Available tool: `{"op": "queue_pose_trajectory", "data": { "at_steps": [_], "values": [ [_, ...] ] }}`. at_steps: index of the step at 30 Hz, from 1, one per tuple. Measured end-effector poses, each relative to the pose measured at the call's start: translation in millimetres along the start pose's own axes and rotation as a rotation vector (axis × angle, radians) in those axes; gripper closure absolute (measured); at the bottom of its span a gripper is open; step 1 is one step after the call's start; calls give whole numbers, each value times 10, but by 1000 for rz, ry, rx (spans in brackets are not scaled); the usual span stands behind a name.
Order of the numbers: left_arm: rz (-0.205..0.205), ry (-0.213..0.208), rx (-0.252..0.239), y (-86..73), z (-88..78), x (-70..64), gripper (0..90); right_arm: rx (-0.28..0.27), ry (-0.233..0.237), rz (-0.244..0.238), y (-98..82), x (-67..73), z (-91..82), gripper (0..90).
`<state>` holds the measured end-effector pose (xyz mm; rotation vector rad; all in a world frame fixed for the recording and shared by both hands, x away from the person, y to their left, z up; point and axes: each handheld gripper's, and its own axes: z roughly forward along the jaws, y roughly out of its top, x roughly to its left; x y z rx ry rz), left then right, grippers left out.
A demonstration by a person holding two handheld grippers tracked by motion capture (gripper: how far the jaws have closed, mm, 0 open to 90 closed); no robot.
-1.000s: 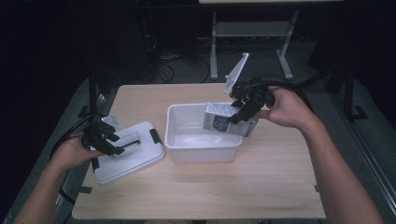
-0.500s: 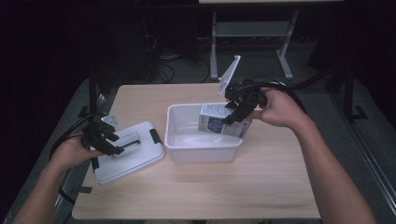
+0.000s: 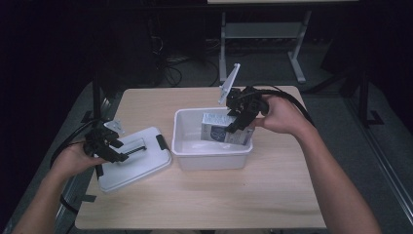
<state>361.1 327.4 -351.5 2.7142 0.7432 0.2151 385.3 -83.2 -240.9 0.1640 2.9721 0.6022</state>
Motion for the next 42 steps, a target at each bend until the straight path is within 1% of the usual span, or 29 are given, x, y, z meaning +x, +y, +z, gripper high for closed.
{"op": "queue_pose_trajectory", "data": {
  "at_steps": [10, 16, 17, 19, 20, 22, 23, 30, 32, 33, 34, 38, 39, 41, 42],
  "values": [
    [-5, -3, 1, -22, 13, -4, 410, 20, 13, -19, 41, -19, 142, 552],
    [-4, -3, -1, -27, 16, -7, 410, 28, 26, -16, 42, -20, 226, 552],
    [-3, -2, -1, -28, 15, -4, 410, 21, 26, -18, 33, -21, 242, 551],
    [-3, -2, 1, -29, 18, -3, 408, 9, 38, -7, -3, -39, 273, 551],
    [0, -1, 2, -30, 21, -2, 408, 15, 37, -1, -20, -47, 291, 552],
    [-6, -4, 2, -30, 24, -4, 408, 33, 22, -20, -31, -53, 323, 551],
    [-6, -4, 1, -28, 25, -4, 408, 40, 24, -18, -31, -49, 330, 551],
    [-3, -3, -1, -20, 29, -12, 409, 35, 38, -9, -36, -68, 369, 551],
    [-2, -2, -2, -23, 27, -11, 409, 28, 38, -7, -56, -72, 384, 551],
    [-3, -2, -2, -24, 28, -11, 409, 17, 47, -3, -75, -83, 396, 551],
    [-2, -1, 0, -25, 30, -9, 408, 17, 48, 9, -97, -90, 408, 551],
    [-3, -2, 0, -23, 33, -8, 409, 42, 50, 14, -129, -98, 472, 551],
    [-2, -2, 0, -21, 33, -9, 409, 35, 50, 9, -135, -102, 486, 551],
    [-2, -1, -1, -22, 34, -9, 409, 22, 60, 23, -160, -113, 506, 551],
    [-3, -3, 2, -23, 36, -9, 409, 20, 57, 21, -175, -119, 521, 551]
  ]
}}
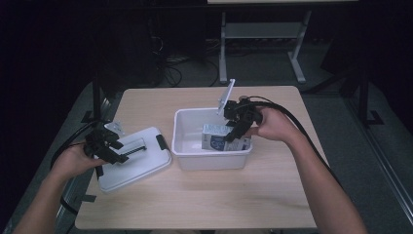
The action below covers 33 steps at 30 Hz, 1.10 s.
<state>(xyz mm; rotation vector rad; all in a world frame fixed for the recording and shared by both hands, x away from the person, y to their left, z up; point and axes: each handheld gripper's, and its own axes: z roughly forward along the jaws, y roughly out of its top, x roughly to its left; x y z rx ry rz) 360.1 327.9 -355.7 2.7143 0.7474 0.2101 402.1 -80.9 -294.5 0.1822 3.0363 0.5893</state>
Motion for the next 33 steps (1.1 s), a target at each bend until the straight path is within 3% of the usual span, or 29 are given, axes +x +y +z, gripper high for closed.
{"op": "queue_pose_trajectory", "data": {
  "at_steps": [21, 24, 33],
  "values": [
    [0, -2, 2, -20, 3, 6, 409, 43, 26, -26, -3, -1, 350, 551],
    [-1, 0, 2, -27, 5, 11, 409, 66, 33, -10, -39, -16, 412, 550],
    [-5, 0, 3, -38, 6, 10, 409, 96, 46, -22, -17, -26, 552, 549]
  ]
}}
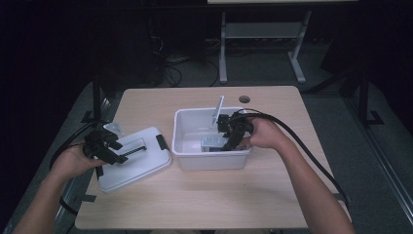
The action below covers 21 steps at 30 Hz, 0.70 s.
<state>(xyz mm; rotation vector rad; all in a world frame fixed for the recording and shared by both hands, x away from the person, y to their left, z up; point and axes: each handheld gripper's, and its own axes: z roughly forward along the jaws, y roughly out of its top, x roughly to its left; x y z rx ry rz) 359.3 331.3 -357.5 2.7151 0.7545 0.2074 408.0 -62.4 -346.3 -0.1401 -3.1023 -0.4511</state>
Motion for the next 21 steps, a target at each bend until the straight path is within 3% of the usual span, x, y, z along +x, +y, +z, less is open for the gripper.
{"op": "queue_pose_trajectory", "data": {
  "at_steps": [21],
  "values": [
    [-5, 6, -7, -48, -33, 13, 406, 29, 23, 12, 24, -36, 121, 542]
  ]
}}
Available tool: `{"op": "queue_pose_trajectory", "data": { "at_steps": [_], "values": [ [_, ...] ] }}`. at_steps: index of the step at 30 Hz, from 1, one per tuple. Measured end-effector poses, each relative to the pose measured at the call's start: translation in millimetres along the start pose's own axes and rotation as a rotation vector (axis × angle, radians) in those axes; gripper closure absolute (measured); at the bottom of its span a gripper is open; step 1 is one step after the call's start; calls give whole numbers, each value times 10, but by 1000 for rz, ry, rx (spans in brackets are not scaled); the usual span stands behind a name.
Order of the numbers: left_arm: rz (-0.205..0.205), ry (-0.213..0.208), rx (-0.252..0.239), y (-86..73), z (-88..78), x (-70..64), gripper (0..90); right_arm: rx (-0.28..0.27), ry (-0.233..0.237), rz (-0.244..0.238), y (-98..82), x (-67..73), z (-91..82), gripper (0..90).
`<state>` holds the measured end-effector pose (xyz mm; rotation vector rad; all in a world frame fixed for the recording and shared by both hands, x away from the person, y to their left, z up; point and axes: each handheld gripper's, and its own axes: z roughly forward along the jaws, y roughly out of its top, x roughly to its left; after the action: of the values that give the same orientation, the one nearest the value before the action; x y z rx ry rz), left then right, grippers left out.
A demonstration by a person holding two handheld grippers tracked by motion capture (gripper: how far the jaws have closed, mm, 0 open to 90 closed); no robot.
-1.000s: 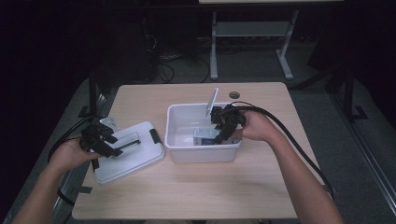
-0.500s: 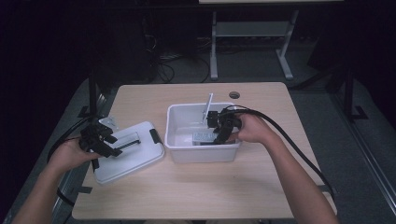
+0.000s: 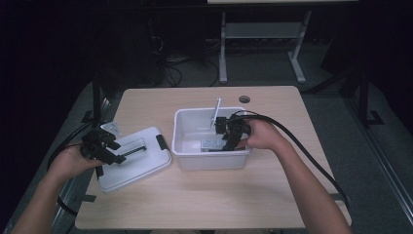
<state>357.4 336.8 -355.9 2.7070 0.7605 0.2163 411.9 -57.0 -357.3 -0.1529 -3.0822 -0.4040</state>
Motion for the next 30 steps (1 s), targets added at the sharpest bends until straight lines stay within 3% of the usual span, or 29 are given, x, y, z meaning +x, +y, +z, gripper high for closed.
{"op": "queue_pose_trajectory", "data": {
  "at_steps": [8, 18, 30],
  "values": [
    [-2, -5, 3, -15, 2, 2, 405, 16, 12, 20, 1, -8, 38, 535],
    [-7, -5, 3, -37, -14, -1, 401, 11, 12, 6, 3, 4, 27, 537],
    [3, -2, 3, -1, -31, -9, 399, -28, 1, 19, -49, 36, -164, 541]
  ]
}}
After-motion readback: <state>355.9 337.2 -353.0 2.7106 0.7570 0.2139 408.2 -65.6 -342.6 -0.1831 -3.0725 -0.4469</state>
